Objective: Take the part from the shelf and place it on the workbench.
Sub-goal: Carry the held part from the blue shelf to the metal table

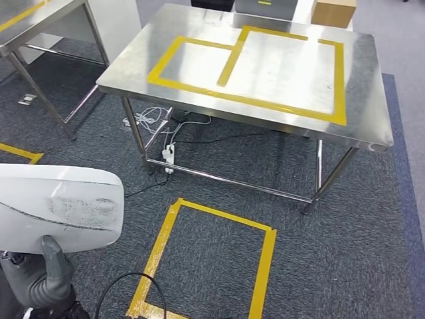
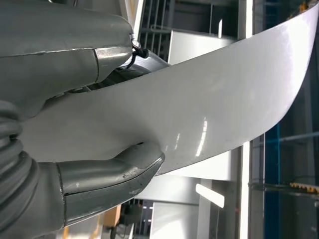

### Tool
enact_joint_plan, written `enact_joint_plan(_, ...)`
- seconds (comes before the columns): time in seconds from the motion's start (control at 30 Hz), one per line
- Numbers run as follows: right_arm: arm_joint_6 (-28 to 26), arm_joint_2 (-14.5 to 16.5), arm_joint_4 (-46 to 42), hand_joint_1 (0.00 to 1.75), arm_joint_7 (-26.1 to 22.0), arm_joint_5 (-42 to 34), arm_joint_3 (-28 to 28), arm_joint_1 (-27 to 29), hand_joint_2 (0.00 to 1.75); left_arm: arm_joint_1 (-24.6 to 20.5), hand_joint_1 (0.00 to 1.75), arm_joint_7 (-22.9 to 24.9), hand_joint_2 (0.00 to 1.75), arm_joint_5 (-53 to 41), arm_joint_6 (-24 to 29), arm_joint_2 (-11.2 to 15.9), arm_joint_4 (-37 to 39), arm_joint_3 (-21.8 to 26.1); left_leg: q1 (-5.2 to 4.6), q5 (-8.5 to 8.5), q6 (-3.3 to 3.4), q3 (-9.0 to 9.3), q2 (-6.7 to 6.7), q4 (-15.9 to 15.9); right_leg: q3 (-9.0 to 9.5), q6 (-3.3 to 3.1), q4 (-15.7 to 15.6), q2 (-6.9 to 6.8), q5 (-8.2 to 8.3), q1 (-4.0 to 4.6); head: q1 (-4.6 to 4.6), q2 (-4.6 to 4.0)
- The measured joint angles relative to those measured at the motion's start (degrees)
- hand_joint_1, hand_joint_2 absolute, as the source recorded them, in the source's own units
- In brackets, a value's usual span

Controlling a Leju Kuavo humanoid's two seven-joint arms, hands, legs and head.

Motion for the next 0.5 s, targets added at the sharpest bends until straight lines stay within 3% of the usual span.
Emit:
enact_joint_plan(0.07, 0.01, 0.03, 0.0, 0.0, -0.02, 0.01, 0.0, -0.15, 0.0, -0.02, 1.75, 0.0, 1.75, -0.01, -0.01, 0.01, -0.01, 0.0, -0.28, -0.38, -0.61, 0.39, 1.17, 0.11, 4.08, -0.44, -7.07, -2.23, 2.59, 0.09, -0.06, 0.0)
enact_joint_plan(0.1, 0.02, 0.05, 0.0, 0.0, -0.02, 0.02, 0.0, -0.24, 0.0, -0.04, 1.75, 0.0, 1.75, -0.02, -0.01, 0.01, -0.02, -0.01, -0.43, -0.49, -0.93, 0.55, 1.64, 0.16, 4.88, -0.8, -8.43, -2.75, 2.92, 0.18, -0.11, 0.0)
enact_joint_plan(0.17, 0.02, 0.07, -0.01, 0.0, -0.02, 0.02, 0.0, -0.17, 0.0, -0.09, 1.75, 0.0, 1.75, -0.02, -0.02, 0.03, -0.02, -0.04, -0.46, -0.63, -1.56, 0.87, 2.59, 0.11, 4.79, -1.63, -8.55, -1.82, 2.91, 0.33, -0.21, 0.0)
enact_joint_plan(0.2, 0.02, 0.05, -0.01, 0.0, -0.02, 0.02, -0.01, -0.08, 0.0, -0.14, 1.75, 0.0, 1.75, -0.02, -0.02, 0.04, -0.02, -0.05, -0.32, -0.9, -1.94, 1.04, 2.44, 0.2, 4.81, -2.02, -8.63, -1.22, 2.98, 0.27, -0.22, 0.0)
enact_joint_plan(0.27, -0.01, 0.02, -0.02, 0.0, -0.02, 0.02, -0.02, -0.07, 0.0, -0.2, 1.75, 0.0, 1.75, -0.05, -0.02, 0.05, -0.02, -0.07, 0.01, -3.01, -2.5, 0.27, -0.02, 2.8, 5.07, -2.77, -8.86, 0.07, 3.21, 0.09, -0.45, 0.0)
enact_joint_plan(0.33, 0.02, 0.02, -0.02, 0.0, -0.02, 0.02, -0.03, -0.23, 0.0, -0.09, 1.75, 0.0, 1.75, -0.08, 0.01, 0.1, -0.01, -0.03, 0.11, -6.86, -2.65, -2.86, -2.98, 10.03, 5.1, -3.21, -8.9, 1.51, 3.36, 0.11, -0.75, 0.0)
enact_joint_plan(0.37, 0.04, 0.03, -0.02, 0.0, -0.02, 0.02, -0.03, -0.26, 0.0, -0.02, 1.75, 0.0, 1.75, -0.07, 0.02, 0.13, -0.01, -0.01, 0.08, -8.41, -2.63, -4.75, -3.49, 14.01, 5.1, -3.31, -8.88, 2.36, 3.37, 0.2, -0.79, 0.0)
enact_joint_plan(0.4, 0.06, 0.03, -0.02, 0.0, -0.02, 0.02, -0.02, -0.24, 0.0, 0.03, 1.75, 0.0, 1.75, -0.07, 0.04, 0.15, 0.0, 0.01, 0.05, -8.89, -2.55, -6.09, -3.66, 16.59, 5.14, -3.34, -8.86, 3.24, 3.36, 0.3, -0.82, 0.0)
enact_joint_plan(0.43, 0.05, 0.04, -0.02, 0.0, -0.02, 0.02, -0.03, -0.19, 0.0, 0.03, 1.75, 0.0, 1.75, -0.07, 0.04, 0.16, 0.01, 0.03, 0.03, -8.11, -2.39, -6.51, -3.75, 17.0, 5.22, -3.34, -8.83, 4.18, 3.36, 0.4, -0.81, 0.0)
enact_joint_plan(0.5, 0.04, 0.04, -0.02, 0.0, -0.02, 0.02, -0.04, -0.12, 0.0, 0.02, 1.75, 0.0, 1.75, -0.07, 0.04, 0.19, 0.01, 0.03, -0.01, -3.62, -1.76, -4.5, -4.66, 11.32, 5.44, -3.33, -8.75, 6.08, 3.34, 0.55, -0.81, 0.0)
